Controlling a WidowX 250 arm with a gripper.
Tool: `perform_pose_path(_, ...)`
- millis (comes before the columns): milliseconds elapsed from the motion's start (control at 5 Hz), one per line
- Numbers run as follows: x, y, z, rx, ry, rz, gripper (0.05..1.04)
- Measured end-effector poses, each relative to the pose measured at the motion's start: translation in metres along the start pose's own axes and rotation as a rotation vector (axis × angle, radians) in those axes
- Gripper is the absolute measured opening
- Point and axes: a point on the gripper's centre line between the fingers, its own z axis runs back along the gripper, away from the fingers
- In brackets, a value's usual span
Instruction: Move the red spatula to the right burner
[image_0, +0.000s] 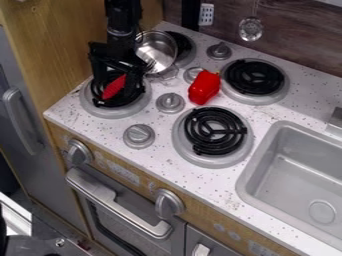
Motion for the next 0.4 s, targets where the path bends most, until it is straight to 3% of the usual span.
perform_pose_path(200,-0.0087,-0.0059,-0.0194,-0.015,0.054,-0.005,0.997)
perform_pose_path(400,0.0003,-0.0064,-0.0251,-0.032,0.058,0.007,0.997)
